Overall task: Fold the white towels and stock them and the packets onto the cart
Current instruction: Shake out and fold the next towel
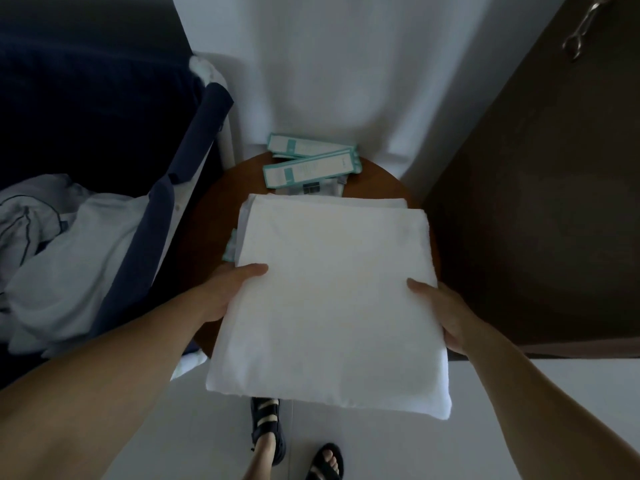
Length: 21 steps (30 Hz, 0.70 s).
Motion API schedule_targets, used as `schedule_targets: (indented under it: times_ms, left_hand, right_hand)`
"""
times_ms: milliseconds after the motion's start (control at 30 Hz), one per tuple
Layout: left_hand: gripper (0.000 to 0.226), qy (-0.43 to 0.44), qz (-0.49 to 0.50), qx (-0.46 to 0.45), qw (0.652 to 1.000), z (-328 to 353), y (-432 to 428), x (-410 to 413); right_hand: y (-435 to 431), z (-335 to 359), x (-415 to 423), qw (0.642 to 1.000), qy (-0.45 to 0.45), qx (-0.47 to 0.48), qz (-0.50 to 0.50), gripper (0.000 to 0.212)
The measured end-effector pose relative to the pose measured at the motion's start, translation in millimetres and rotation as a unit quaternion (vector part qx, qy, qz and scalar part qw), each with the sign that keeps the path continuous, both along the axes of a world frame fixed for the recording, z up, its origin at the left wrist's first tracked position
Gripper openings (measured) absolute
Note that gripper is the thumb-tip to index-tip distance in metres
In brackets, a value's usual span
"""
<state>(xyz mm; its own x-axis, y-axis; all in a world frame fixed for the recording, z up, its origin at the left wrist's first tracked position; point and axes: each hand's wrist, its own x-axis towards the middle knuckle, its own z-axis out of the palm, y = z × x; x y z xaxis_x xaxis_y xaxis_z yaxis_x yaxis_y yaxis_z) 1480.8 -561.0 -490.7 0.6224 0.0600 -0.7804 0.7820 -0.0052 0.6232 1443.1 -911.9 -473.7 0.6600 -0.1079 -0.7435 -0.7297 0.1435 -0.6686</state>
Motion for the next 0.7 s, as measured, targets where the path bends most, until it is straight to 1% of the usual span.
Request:
schedule_targets:
  times_ms: [100,133,200,267,400,500,600,700]
  left_hand:
    - [0.055,-0.026,-0.003,-0.008,1.000,-2,3,10]
    - [0.058,-0.039,-0.003,-0.009,0.999,-1,3,12]
    - [0.053,-0.073,-0.009,-0.004,0.997,8,0,13]
    - [0.047,-0.101,-0.009,-0.003,0.995,23,-4,12]
    - [0.044,-0.167,0.030,0.002,0.986,51,2,18]
    - [0.044,-0.183,0.050,-0.001,0.982,51,6,26]
    - [0.046,-0.158,0.055,0.022,0.986,32,6,29]
    - [0.054,-0.091,0.066,0.029,0.993,9,9,24]
  right_hand:
    - [1,-2,14,0.999,-0.011,-0.025,0.018,0.046]
    - [2,-2,17,0.999,-0.020,-0.034,0.030,0.049]
    - [2,5,20,0.997,-0.041,-0.045,0.051,0.053]
    - [2,19,22,0.996,-0.064,-0.044,0.051,0.053]
    - [2,51,33,0.990,-0.124,-0.037,0.048,0.050]
    - [0,57,47,0.989,-0.144,-0.023,0.040,0.051]
    - [5,39,55,0.994,-0.101,-0.019,0.039,0.047]
    - [5,15,51,0.998,-0.025,-0.036,0.046,0.039]
